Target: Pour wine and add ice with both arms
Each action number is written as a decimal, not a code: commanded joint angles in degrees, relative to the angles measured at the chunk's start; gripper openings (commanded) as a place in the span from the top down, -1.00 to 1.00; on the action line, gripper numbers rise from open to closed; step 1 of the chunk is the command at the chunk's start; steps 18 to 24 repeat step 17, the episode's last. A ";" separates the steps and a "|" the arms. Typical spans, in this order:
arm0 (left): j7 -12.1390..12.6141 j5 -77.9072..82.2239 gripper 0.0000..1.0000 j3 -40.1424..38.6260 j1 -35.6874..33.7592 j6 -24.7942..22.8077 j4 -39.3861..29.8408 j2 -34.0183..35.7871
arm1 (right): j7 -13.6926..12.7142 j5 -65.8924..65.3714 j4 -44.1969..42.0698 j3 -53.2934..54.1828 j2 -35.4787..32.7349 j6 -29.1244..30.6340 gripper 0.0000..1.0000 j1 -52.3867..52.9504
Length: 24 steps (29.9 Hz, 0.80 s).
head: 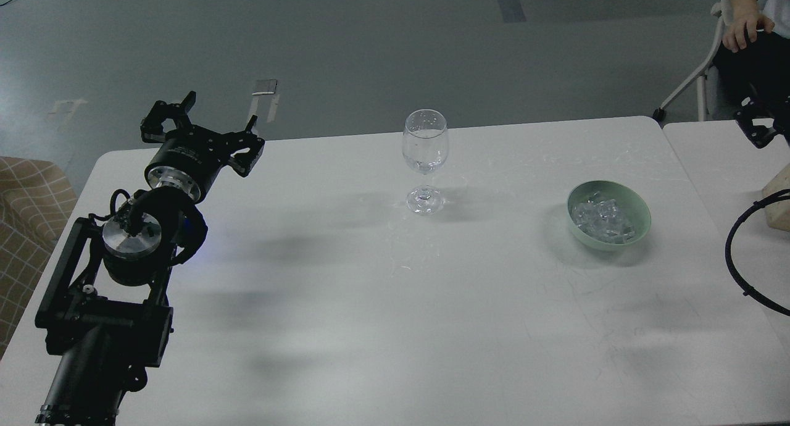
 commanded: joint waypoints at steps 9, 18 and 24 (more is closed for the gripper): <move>0.00 -0.13 -0.95 -2.61 1.67 -0.01 -0.01 0.87 | 0.01 0.00 0.70 1.14 -0.46 0.05 -1.00 -0.79; 0.35 -0.13 -0.95 -2.61 2.02 -0.45 -0.01 0.96 | -0.08 0.00 2.36 1.14 -0.99 0.05 -1.00 -0.97; 0.35 -0.13 -0.95 -2.61 2.02 -0.45 -0.01 0.96 | -0.08 0.00 2.36 1.14 -0.99 0.05 -1.00 -0.97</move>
